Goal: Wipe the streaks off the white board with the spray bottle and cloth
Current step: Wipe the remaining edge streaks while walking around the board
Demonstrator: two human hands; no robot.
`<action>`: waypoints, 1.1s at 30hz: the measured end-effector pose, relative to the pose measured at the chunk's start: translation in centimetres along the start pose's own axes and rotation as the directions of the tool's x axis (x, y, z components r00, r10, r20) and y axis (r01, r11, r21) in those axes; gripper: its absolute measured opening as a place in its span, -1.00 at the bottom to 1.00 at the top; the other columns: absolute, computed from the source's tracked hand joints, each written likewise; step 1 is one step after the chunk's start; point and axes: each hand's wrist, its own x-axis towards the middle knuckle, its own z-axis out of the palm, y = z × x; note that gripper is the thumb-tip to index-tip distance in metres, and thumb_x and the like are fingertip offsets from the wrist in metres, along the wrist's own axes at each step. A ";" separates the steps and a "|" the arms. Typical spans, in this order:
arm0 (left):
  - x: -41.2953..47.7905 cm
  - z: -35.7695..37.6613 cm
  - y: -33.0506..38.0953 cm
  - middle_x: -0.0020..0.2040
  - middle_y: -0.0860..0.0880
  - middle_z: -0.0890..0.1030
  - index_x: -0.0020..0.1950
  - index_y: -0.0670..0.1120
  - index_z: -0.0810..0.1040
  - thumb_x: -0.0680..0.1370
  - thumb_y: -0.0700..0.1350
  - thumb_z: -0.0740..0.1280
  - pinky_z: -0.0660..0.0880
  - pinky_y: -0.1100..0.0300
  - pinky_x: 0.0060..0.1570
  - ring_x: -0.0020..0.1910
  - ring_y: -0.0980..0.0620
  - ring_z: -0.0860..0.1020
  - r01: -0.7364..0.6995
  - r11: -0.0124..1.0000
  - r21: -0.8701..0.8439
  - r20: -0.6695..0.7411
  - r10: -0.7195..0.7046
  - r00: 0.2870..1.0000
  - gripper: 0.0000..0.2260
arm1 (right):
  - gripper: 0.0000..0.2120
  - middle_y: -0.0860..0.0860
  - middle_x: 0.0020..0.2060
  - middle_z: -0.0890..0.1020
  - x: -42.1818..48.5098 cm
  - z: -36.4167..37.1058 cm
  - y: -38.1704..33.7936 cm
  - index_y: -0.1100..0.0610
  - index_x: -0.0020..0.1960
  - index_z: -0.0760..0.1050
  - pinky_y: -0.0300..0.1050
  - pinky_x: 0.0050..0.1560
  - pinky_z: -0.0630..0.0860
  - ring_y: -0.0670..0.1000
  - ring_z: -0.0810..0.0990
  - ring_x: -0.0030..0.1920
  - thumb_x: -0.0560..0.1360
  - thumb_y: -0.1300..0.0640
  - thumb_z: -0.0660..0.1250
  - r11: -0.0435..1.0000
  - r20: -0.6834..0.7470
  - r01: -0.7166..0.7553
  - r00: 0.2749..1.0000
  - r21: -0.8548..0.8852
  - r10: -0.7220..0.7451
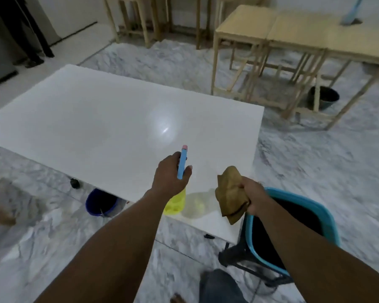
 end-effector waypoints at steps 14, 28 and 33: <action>5.3 5.5 0.5 -0.06 -0.17 0.66 0.18 -0.21 0.57 0.57 -0.14 0.37 0.60 -0.10 -0.11 -0.15 -0.16 0.62 -0.267 0.964 -0.005 0.140 0.265 0.954 -0.77 | -0.76 0.05 -0.07 0.66 -0.2 0.8 2.3 0.03 0.14 0.57 -0.11 -0.16 0.51 0.14 0.63 -0.05 0.57 0.16 0.19 0.815 -0.288 0.255 0.846 -0.520 -0.448; 5.3 5.2 -4.6 0.01 -0.09 0.66 0.27 -0.15 0.53 0.61 0.14 0.37 0.66 0.06 -0.10 -0.14 -0.05 0.66 -0.353 0.934 -0.062 0.212 0.358 0.909 -0.59 | -0.48 0.26 0.47 0.32 3.0 12.1 10.2 0.14 0.40 0.40 0.15 0.46 0.23 0.29 0.22 0.48 0.51 -0.06 0.25 0.460 -0.311 -0.103 0.860 -0.882 -0.404; 6.0 3.8 -7.0 0.14 -0.06 0.64 0.45 -0.11 0.40 0.51 0.19 0.47 0.63 -0.03 0.07 0.04 -0.07 0.65 -0.316 0.948 -0.051 0.399 0.309 0.863 -0.37 | -0.45 0.25 0.48 0.31 3.6 12.2 10.0 0.07 0.40 0.41 0.12 0.46 0.21 0.27 0.20 0.51 0.44 -0.07 0.20 0.424 -0.302 -0.154 0.902 -0.892 -0.307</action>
